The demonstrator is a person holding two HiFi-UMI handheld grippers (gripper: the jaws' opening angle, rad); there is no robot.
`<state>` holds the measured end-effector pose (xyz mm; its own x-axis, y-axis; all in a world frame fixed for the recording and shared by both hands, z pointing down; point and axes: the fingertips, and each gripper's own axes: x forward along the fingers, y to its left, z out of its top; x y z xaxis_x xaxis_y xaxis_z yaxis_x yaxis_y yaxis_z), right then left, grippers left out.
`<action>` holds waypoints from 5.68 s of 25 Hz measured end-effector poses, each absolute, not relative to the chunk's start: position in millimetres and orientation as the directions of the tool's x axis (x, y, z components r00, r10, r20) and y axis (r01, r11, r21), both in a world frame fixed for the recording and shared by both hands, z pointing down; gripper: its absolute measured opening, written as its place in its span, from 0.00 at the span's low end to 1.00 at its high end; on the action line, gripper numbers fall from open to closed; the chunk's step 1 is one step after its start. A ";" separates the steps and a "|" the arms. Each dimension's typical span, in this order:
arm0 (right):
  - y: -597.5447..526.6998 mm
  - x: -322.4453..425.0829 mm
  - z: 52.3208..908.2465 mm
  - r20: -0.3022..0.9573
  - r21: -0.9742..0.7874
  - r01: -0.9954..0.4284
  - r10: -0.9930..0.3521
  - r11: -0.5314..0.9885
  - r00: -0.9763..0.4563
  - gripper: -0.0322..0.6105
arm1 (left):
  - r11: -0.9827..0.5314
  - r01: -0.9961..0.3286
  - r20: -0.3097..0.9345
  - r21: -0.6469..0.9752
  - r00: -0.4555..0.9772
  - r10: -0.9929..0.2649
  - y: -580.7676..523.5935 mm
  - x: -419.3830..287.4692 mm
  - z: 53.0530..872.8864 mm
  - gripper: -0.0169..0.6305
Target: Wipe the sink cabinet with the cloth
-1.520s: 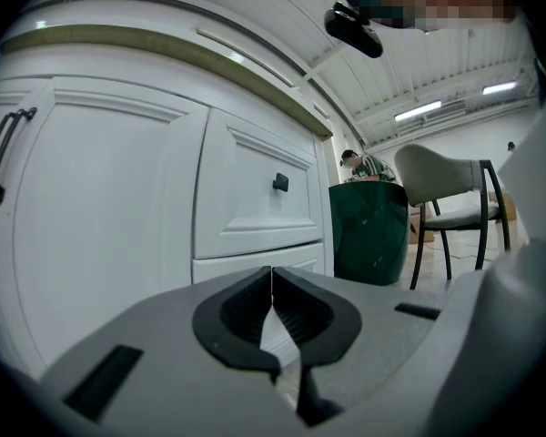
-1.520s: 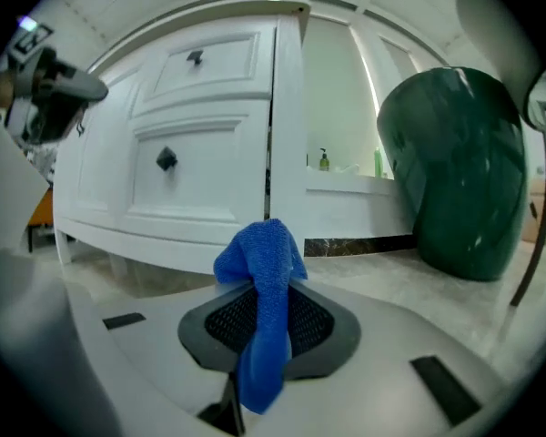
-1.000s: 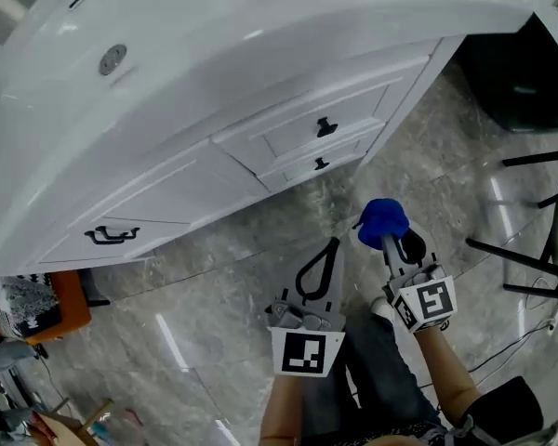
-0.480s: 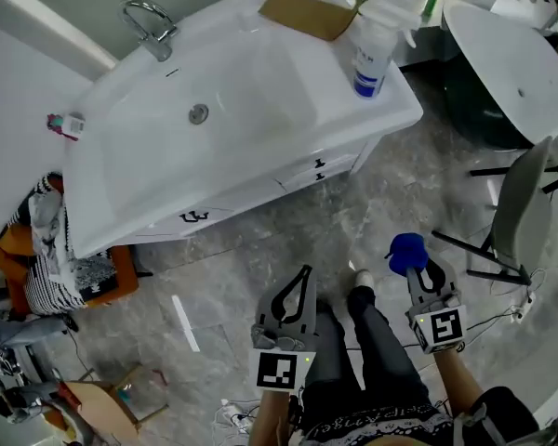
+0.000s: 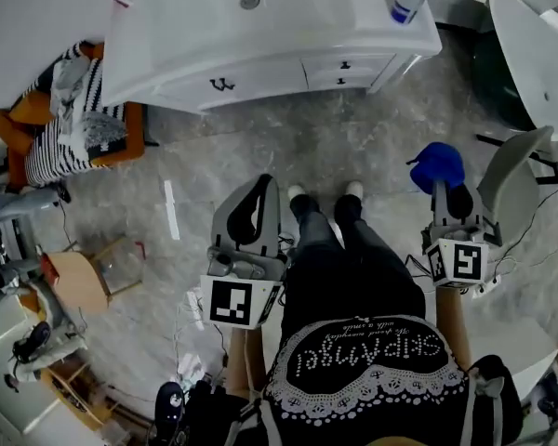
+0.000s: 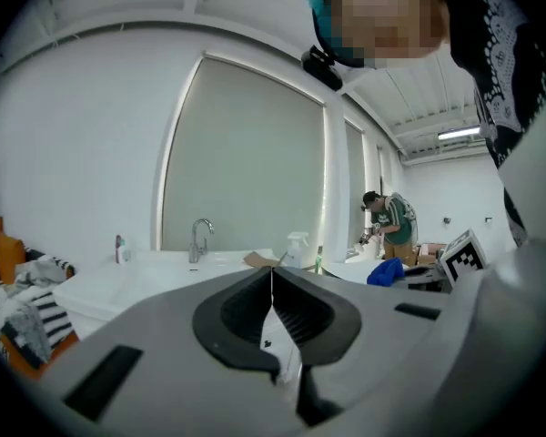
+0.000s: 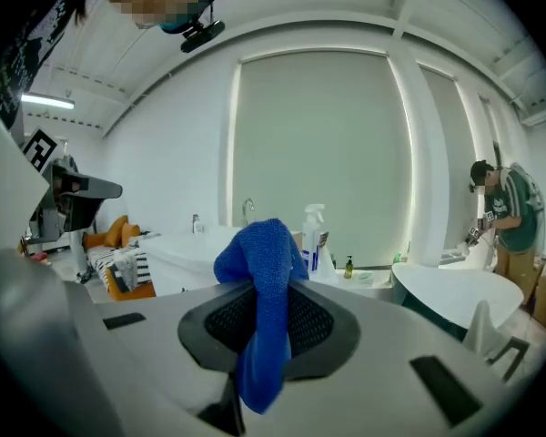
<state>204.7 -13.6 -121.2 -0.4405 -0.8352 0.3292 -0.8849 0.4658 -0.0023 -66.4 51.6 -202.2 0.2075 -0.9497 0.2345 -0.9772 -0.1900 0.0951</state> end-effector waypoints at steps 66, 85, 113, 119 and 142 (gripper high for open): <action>68.7 197.6 -149.5 0.259 -0.083 -0.802 -0.765 0.591 -0.590 0.14 | -0.270 -0.963 0.136 0.013 0.270 -0.953 84.7 -33.8 -216.0 0.04; 101.5 111.9 -160.5 0.310 -0.106 -0.826 -0.771 0.553 -0.556 0.15 | -0.371 -0.928 0.161 0.043 0.373 -0.914 82.8 -102.6 -224.1 0.04; 97.9 90.7 -155.3 0.275 -0.159 -0.866 -0.821 0.475 -0.501 0.15 | -0.419 -0.908 0.161 0.014 0.416 -0.895 87.1 -127.2 -219.5 0.04; 102.1 86.9 -155.3 0.283 -0.156 -0.871 -0.823 0.466 -0.492 0.15 | -0.424 -0.905 0.157 0.019 0.422 -0.893 90.0 -131.2 -220.5 0.04; 123.3 64.4 -155.8 0.276 -0.134 -0.821 -0.775 0.554 -0.568 0.14 | -0.439 -0.898 0.138 0.018 0.437 -0.889 109.2 -132.8 -220.1 0.04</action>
<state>64.4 123.3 -155.8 -0.5682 -0.7753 0.2758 -0.8214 0.5544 -0.1338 -132.8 109.2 -220.1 0.4373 -0.8887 0.1379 -0.8982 -0.4392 0.0181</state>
